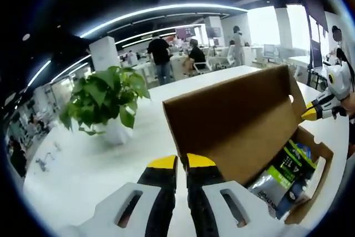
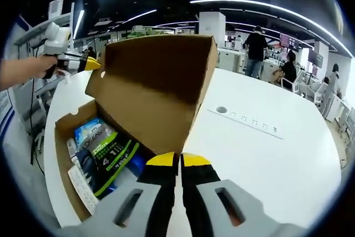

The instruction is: Operate the shoe box by opening the lid, removing the specified soft item, and placing it in the target area until the item is outside and the box remains undamaged.

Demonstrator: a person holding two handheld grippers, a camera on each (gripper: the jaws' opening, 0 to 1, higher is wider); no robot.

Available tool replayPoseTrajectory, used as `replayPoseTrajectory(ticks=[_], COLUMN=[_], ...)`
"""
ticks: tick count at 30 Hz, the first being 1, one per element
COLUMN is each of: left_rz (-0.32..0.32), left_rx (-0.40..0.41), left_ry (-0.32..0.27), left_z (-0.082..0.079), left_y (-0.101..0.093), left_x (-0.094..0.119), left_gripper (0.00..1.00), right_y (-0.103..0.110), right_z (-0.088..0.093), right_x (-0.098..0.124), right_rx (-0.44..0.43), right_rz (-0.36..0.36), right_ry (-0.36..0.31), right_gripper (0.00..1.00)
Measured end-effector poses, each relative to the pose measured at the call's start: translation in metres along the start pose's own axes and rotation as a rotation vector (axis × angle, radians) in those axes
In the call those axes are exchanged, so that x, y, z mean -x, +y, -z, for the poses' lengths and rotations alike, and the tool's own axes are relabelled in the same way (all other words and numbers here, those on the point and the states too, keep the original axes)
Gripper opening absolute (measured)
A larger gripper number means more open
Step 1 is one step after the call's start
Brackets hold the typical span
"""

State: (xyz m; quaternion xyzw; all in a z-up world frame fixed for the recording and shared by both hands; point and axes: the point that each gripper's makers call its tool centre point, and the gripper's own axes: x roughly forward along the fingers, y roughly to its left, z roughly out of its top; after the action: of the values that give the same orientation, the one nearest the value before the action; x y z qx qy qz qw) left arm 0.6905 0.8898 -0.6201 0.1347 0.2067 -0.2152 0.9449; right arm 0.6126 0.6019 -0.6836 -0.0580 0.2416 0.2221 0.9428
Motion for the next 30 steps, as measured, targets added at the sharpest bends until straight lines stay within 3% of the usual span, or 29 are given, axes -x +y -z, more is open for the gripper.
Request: replayPoseTrajectory(ticks=[4, 15, 30], left_rz=[0.017, 0.015, 0.013], left_rx=[0.034, 0.046, 0.053], left_ry=[0.046, 0.097, 0.107], left_z=[0.018, 0.045, 0.048], left_y=[-0.006, -0.015, -0.016], left_x=[-0.001, 0.002, -0.004], left_gripper=[0.02, 0.0, 0.0], right_y=[0.0, -0.002, -0.005], right_z=[0.0, -0.002, -0.002], right_x=[-0.001, -0.004, -0.009], right_rx=[0.018, 0.036, 0.061], right_rz=[-0.003, -0.008, -0.017], right_ry=[0.003, 0.018, 0.043], right_gripper=[0.0, 0.01, 0.01])
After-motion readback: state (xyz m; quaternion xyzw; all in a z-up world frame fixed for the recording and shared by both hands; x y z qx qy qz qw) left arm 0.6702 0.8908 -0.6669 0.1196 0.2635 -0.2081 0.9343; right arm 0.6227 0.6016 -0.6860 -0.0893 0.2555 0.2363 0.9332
